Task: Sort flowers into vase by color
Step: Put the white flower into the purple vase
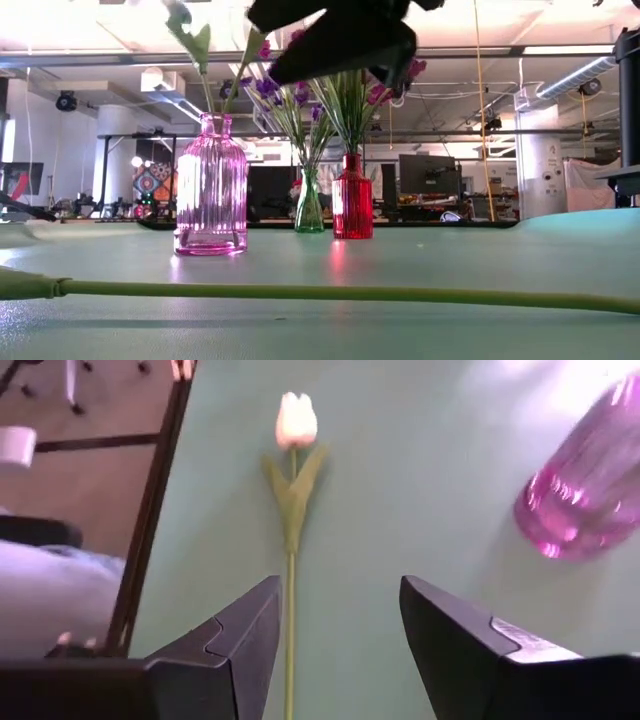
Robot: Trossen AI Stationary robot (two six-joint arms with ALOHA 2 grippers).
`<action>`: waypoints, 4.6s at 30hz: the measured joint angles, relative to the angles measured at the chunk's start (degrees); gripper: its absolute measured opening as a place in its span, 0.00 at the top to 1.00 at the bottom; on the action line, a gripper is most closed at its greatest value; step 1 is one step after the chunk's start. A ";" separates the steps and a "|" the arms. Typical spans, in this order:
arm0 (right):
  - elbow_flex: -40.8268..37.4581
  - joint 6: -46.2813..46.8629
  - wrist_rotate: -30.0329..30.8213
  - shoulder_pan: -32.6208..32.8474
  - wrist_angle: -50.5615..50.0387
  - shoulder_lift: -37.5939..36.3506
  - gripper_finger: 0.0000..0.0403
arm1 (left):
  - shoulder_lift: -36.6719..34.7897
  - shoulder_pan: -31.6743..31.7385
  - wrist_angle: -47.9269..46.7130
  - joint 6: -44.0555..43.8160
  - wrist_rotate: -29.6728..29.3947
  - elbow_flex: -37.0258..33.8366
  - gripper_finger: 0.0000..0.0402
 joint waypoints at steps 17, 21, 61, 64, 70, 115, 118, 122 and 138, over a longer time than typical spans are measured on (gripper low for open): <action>0.00 -7.60 3.51 -0.13 12.10 5.53 0.49 | 7.72 -6.03 -6.28 -11.95 3.16 -0.39 0.16; 1.95 -7.62 3.33 -0.34 12.90 9.35 0.41 | 9.03 -6.93 -8.10 -14.89 3.05 -0.42 0.16; 25.86 -5.35 -6.55 -2.30 -7.54 26.76 0.96 | 14.68 -8.76 -10.56 -20.27 0.42 -0.42 0.16; 25.81 -5.84 -6.84 -2.33 -7.62 26.55 0.97 | 14.66 -8.74 -10.62 -20.27 0.38 -0.42 0.16; 25.83 -9.23 -6.57 -1.89 -7.72 24.99 0.98 | 14.66 -8.72 -10.67 -20.26 -2.62 -0.42 0.16; -18.93 -46.13 5.98 -3.30 87.68 -4.63 0.98 | 11.60 -7.02 -10.13 -2.14 -20.48 2.61 0.17; -19.49 -47.50 4.56 -3.26 92.01 -4.63 0.98 | 11.71 -7.06 -5.65 -1.07 -20.40 0.18 0.19; -19.15 -47.72 1.63 -3.28 92.15 -4.61 0.98 | 11.71 -6.80 5.49 4.72 -19.46 -4.98 0.22; -14.97 -49.32 -5.51 -2.52 91.98 -4.61 0.98 | 10.86 6.25 93.02 62.07 -0.79 -30.27 0.28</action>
